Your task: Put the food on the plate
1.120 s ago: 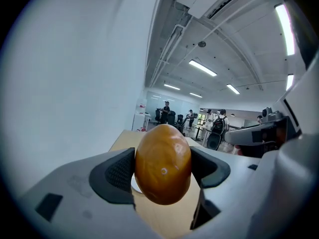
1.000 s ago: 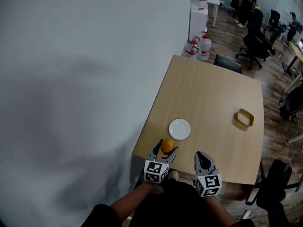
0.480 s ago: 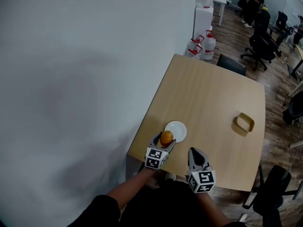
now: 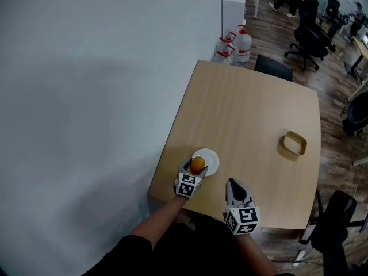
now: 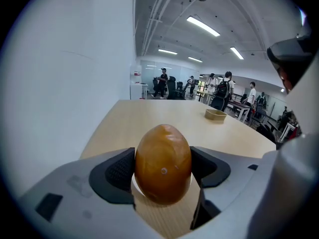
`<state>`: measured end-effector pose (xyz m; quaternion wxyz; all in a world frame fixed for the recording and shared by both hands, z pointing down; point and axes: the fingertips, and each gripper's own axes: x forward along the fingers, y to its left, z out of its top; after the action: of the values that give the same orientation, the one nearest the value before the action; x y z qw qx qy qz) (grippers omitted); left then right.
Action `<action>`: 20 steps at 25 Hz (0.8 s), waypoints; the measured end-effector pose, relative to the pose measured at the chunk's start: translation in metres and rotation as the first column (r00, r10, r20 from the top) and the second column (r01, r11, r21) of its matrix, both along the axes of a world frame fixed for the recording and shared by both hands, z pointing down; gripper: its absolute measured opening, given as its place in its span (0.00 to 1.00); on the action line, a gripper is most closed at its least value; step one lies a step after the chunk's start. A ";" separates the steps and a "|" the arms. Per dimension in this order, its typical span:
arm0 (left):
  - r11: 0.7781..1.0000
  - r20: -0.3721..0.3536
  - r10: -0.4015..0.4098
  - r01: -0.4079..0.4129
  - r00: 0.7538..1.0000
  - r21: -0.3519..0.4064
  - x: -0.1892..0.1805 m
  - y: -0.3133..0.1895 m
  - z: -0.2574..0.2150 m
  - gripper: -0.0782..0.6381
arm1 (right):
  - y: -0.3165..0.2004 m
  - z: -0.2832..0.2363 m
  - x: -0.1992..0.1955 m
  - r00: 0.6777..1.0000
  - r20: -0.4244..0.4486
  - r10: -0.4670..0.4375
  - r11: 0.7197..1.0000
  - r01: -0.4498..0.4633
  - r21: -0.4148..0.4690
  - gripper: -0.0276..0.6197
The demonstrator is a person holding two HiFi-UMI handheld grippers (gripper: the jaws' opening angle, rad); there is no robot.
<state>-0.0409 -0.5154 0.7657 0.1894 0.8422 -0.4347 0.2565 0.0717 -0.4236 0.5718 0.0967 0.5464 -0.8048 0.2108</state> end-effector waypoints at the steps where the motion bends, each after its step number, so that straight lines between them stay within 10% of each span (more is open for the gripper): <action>1: 1.000 0.009 0.014 -0.014 1.000 -0.010 0.004 -0.002 0.006 0.58 | -0.004 0.003 0.001 1.000 0.000 0.006 1.000 -0.006 -0.006 0.14; 12: 0.986 0.198 0.157 -0.143 0.968 -0.085 0.026 -0.031 0.076 0.58 | -0.018 0.032 0.016 0.999 -0.032 0.012 0.997 -0.014 -0.073 0.14; 20: 0.977 0.154 0.169 -0.145 0.973 -0.160 0.034 -0.036 0.093 0.58 | -0.006 0.053 0.028 0.999 -0.048 0.025 0.993 -0.031 -0.111 0.14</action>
<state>-0.0071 -0.5517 0.8588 0.1931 0.8333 -0.3608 0.3717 0.1000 -0.4298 0.6244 0.1430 0.5562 -0.7815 0.2440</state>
